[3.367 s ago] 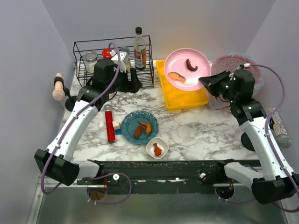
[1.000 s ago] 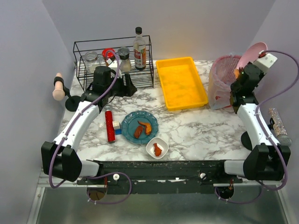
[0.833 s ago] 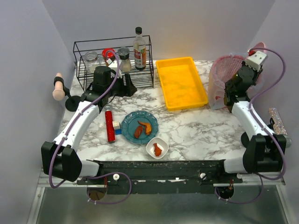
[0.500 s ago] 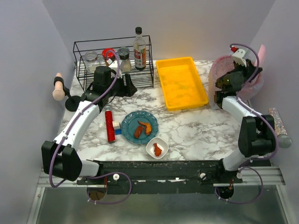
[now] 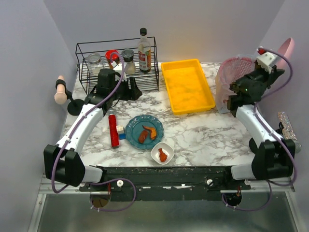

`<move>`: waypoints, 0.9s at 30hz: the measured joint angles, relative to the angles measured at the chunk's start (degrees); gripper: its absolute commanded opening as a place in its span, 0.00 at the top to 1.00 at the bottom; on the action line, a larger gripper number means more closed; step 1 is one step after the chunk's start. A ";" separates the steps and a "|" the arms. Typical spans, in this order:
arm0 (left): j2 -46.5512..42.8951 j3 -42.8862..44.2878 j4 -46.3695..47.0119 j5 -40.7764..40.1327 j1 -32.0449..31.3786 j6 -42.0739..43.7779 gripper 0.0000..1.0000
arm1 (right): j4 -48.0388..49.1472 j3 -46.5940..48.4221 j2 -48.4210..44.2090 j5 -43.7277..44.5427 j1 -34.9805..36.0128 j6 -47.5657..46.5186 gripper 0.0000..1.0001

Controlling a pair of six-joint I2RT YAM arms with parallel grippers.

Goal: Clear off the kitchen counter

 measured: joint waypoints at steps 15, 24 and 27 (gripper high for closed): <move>0.09 0.00 0.00 0.48 0.11 -0.11 0.26 | -54.99 7.10 -21.94 -33.29 -0.94 65.77 0.99; 0.09 0.00 -0.02 0.50 0.11 -0.11 0.26 | -61.22 1.81 -21.84 -57.29 -0.59 85.92 0.99; 0.09 0.00 -0.02 0.52 0.11 -0.13 0.26 | -61.68 0.83 -20.35 -59.19 0.92 90.38 0.99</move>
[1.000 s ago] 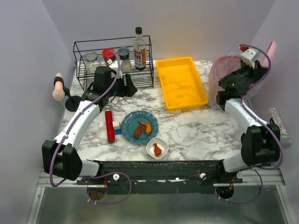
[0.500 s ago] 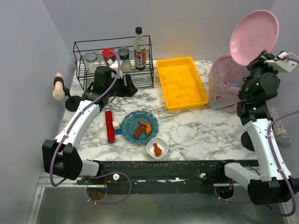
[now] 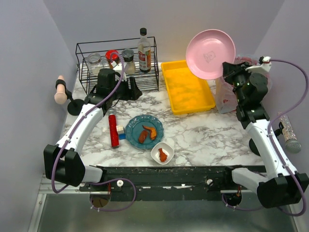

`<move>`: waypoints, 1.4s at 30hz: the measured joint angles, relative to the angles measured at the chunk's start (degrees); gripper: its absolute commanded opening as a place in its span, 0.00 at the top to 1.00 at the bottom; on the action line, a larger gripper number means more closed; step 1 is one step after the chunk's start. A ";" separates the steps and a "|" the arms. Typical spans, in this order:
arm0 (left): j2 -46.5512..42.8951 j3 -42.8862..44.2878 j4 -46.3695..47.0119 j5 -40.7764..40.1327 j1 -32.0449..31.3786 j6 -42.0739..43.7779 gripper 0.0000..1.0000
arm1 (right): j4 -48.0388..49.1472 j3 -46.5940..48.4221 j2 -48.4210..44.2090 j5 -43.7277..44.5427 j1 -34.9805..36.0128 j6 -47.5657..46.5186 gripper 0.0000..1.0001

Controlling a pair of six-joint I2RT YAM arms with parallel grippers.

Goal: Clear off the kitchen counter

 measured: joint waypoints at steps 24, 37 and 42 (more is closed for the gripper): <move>0.15 0.00 0.00 0.02 0.00 -0.04 0.26 | -12.15 10.10 31.98 30.10 18.86 33.42 0.99; 0.57 0.00 -0.02 0.00 0.00 -0.02 0.26 | -22.08 23.82 48.04 36.20 18.84 49.35 0.99; 0.57 0.00 -0.02 0.00 0.00 -0.02 0.27 | -27.08 28.11 52.57 36.87 18.84 53.44 0.99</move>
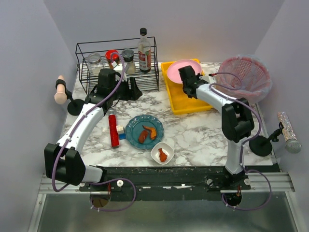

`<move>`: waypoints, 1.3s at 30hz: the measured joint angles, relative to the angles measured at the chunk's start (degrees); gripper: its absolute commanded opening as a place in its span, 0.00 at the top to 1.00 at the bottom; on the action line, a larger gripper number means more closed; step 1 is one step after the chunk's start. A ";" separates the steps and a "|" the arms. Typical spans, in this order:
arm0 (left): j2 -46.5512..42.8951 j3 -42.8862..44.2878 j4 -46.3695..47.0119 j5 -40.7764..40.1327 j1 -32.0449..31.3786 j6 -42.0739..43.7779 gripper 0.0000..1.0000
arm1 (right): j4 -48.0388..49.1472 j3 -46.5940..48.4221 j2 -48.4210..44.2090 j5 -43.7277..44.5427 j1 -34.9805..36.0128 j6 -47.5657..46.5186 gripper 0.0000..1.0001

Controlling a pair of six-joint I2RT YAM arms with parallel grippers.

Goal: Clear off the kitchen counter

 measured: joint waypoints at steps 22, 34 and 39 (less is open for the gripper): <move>0.02 -0.44 0.04 -0.09 0.00 -0.09 0.26 | -12.09 12.00 11.80 0.55 -0.50 7.45 0.88; 0.02 -0.46 0.04 -0.09 0.26 -0.13 0.26 | -10.62 13.16 14.34 -2.19 -2.05 6.27 0.47; 0.02 -0.46 0.02 -0.09 0.26 -0.13 0.26 | -6.86 13.09 14.34 -3.74 -2.45 3.26 0.35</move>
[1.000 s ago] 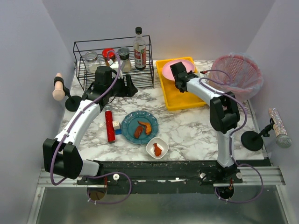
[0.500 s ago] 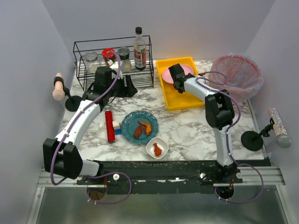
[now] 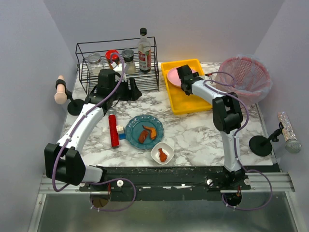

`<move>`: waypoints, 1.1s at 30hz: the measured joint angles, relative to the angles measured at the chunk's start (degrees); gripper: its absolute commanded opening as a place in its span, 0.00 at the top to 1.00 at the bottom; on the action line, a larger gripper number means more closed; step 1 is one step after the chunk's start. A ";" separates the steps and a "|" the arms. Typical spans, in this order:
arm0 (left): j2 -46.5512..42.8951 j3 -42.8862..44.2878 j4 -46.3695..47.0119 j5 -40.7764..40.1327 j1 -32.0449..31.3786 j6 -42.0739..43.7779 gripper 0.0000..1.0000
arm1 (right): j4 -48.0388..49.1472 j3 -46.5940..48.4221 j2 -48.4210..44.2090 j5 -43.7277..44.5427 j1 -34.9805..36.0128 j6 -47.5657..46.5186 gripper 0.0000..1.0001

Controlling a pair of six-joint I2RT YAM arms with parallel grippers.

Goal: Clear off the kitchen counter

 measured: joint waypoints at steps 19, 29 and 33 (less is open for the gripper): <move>0.00 0.00 0.00 -0.57 0.04 0.02 0.26 | 12.48 -16.13 -12.83 -3.10 -0.33 -14.40 0.22; -7.28 -4.26 3.58 -1.36 0.04 -0.33 0.23 | 15.67 -21.66 -22.67 -10.05 -0.33 -28.87 0.25; -9.35 -3.74 3.82 -3.10 0.07 -0.48 0.23 | 16.26 -24.46 -25.57 -12.94 -0.17 -36.20 0.25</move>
